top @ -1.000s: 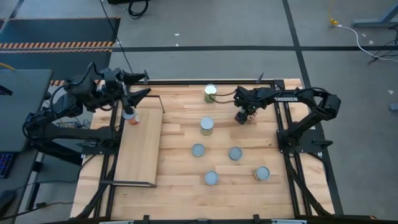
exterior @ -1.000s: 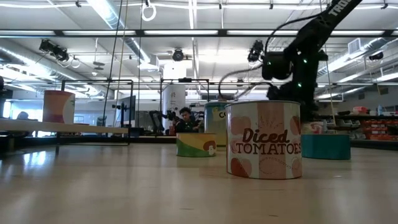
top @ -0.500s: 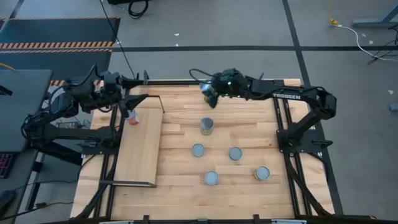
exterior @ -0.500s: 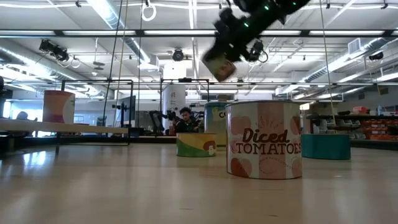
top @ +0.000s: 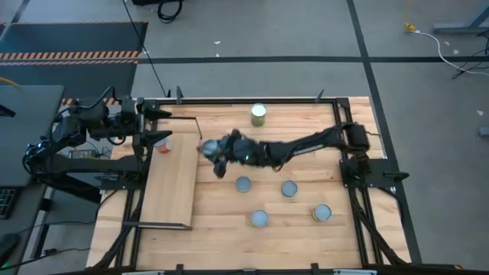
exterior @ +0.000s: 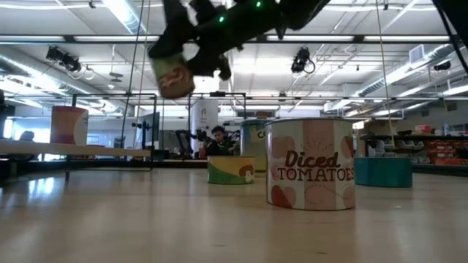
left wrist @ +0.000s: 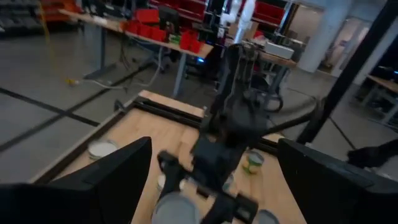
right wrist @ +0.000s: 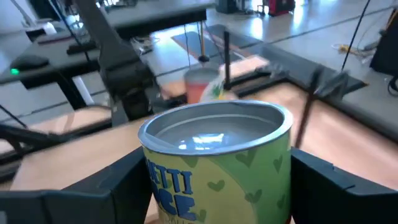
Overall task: Pick and place cans onto a shelf
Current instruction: Put the canned spaghetti sauce on the shelf
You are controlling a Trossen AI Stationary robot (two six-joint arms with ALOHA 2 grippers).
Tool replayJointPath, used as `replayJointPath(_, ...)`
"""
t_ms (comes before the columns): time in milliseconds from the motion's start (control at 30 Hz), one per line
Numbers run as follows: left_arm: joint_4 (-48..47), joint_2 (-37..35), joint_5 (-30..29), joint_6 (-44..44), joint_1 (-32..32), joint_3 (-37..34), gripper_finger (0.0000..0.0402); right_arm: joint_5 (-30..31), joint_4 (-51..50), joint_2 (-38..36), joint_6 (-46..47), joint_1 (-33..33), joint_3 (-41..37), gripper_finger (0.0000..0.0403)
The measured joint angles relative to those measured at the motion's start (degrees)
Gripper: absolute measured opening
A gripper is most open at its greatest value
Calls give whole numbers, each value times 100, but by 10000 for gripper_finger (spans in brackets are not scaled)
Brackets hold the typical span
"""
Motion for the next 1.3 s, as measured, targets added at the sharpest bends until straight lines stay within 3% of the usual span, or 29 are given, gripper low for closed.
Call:
replayJointPath(133, -96, 37, 119, -50, 0, -1, 354, 98, 1083, 769, -166, 227, -2, 300)
replayJointPath(333, -498, 83, 43, 48, 0, 0, 354, -7, 1689, 1577, -407, 294, -4, 300)
replayJointPath(733, -674, 138, 39, 79, 0, 0, 354, 85, 2192, 2081, -451, 278, 13, 336)
replayJointPath(900, -695, 181, -163, 267, -2, 0, 354, 92, 1428, 1672, -595, 280, -9, 366)
replayJointPath(1067, -933, 190, -367, 469, -2, 0, 354, 100, -31, 932, -656, 280, -4, 381)
replayJointPath(1300, -1481, 280, -1092, 610, 0, -287, 354, -140, -1843, -647, -506, 262, 11, 389)
